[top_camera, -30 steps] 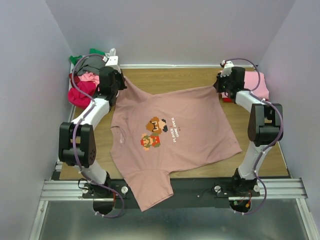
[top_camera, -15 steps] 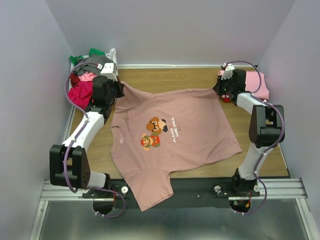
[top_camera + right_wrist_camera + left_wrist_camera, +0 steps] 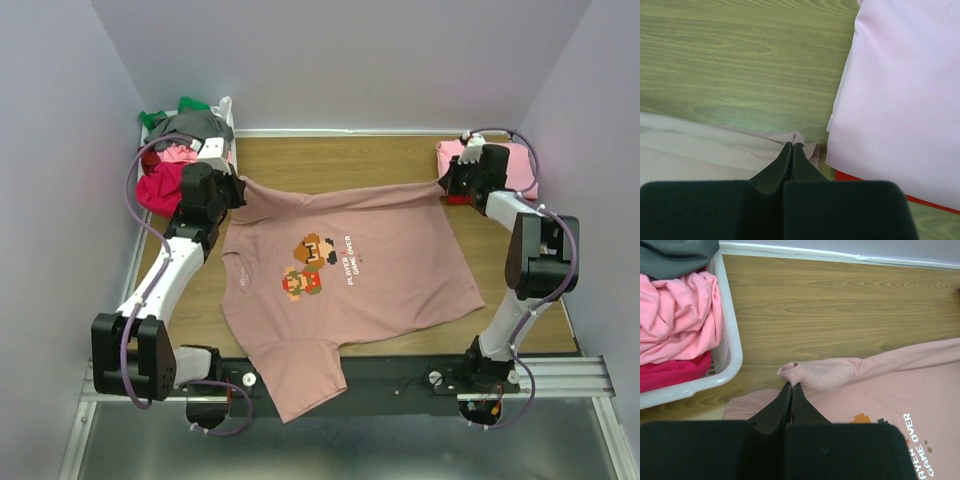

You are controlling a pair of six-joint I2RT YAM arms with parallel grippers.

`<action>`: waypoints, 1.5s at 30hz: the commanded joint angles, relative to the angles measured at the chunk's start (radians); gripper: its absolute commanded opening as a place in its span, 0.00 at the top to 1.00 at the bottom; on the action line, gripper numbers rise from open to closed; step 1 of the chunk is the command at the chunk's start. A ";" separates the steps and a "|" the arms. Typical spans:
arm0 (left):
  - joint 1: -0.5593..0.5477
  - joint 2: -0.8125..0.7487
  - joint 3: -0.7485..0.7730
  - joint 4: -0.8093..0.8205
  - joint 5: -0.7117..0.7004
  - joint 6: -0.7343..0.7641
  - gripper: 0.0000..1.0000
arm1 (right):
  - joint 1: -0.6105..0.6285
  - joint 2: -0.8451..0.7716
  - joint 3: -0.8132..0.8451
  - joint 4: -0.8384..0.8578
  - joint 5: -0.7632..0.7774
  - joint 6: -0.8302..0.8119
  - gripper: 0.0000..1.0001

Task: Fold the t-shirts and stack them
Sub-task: Fold the tshirt

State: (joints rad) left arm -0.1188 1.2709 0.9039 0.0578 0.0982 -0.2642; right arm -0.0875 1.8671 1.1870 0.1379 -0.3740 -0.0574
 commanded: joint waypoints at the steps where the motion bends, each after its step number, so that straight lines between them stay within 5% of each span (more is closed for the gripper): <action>1: 0.005 -0.065 -0.016 -0.044 0.006 -0.021 1.00 | -0.020 -0.022 -0.015 0.022 -0.039 0.002 1.00; 45: 0.005 -0.242 -0.142 -0.220 0.080 -0.095 1.00 | -0.034 -0.037 -0.079 0.019 -0.075 -0.038 1.00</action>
State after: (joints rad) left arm -0.1188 1.0538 0.7765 -0.1425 0.1516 -0.3489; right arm -0.1127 1.8660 1.1221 0.1394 -0.4374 -0.0784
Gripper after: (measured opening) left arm 0.009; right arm 0.008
